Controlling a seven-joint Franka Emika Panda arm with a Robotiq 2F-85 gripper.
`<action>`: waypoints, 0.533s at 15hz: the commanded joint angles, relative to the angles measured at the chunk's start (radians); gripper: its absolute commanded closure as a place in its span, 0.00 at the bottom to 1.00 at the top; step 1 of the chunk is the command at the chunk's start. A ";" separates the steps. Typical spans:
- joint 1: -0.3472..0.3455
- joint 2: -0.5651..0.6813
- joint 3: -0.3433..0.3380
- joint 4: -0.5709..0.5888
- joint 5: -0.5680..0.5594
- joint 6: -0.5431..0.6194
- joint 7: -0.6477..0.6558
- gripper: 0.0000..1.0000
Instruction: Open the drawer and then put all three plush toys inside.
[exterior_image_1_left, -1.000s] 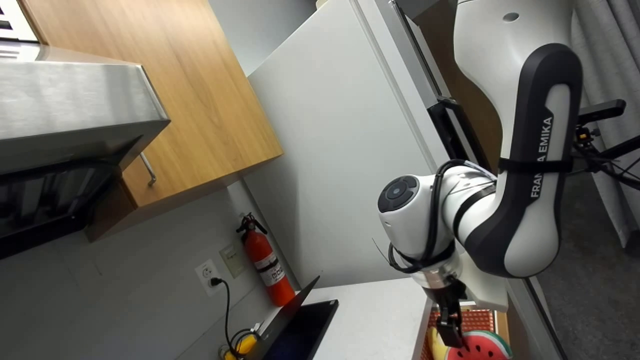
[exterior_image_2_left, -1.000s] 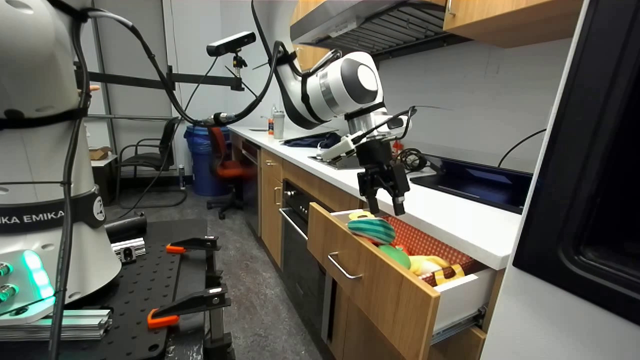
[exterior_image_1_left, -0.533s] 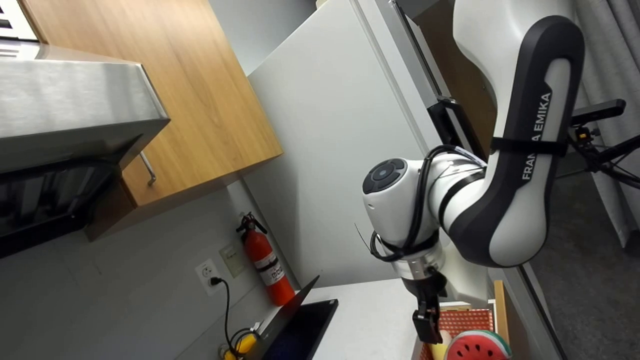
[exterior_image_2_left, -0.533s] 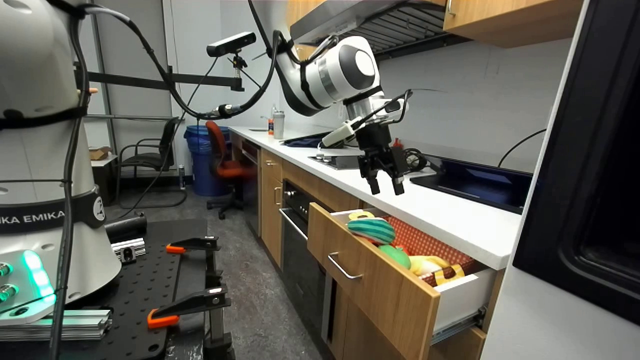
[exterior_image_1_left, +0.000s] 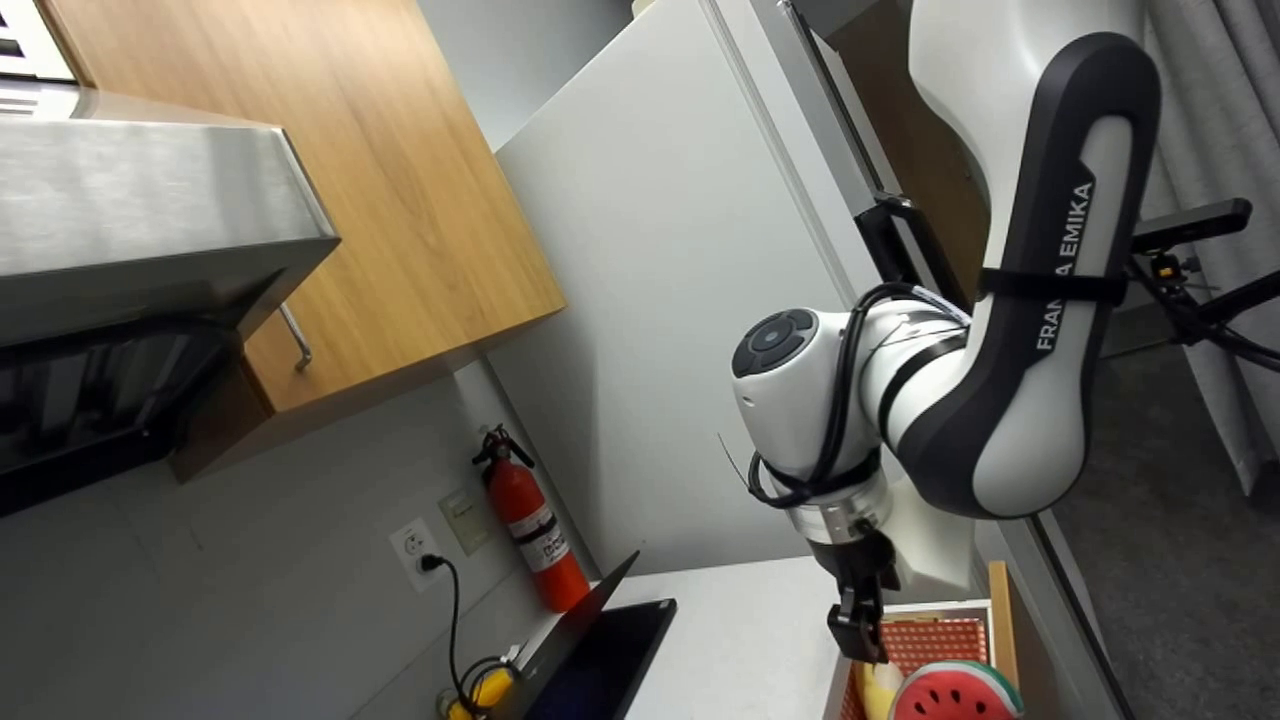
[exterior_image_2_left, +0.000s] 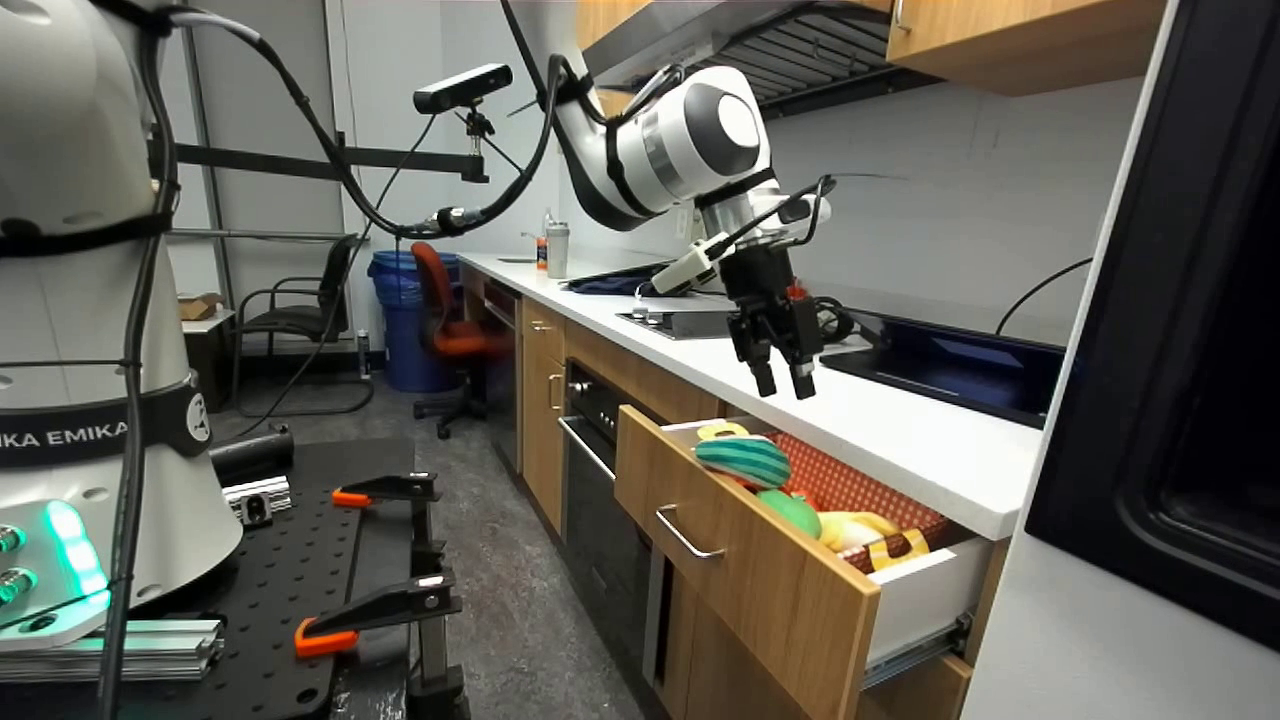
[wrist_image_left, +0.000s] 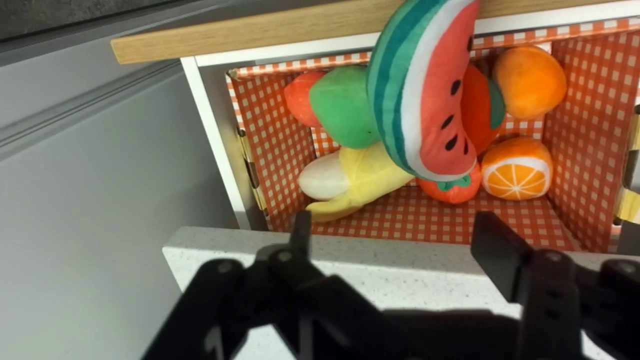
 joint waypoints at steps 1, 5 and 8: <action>-0.016 -0.024 0.002 -0.015 -0.039 -0.009 0.065 0.49; -0.019 -0.033 -0.010 -0.029 -0.062 -0.018 0.116 0.80; -0.024 -0.040 -0.014 -0.051 -0.082 -0.026 0.150 0.99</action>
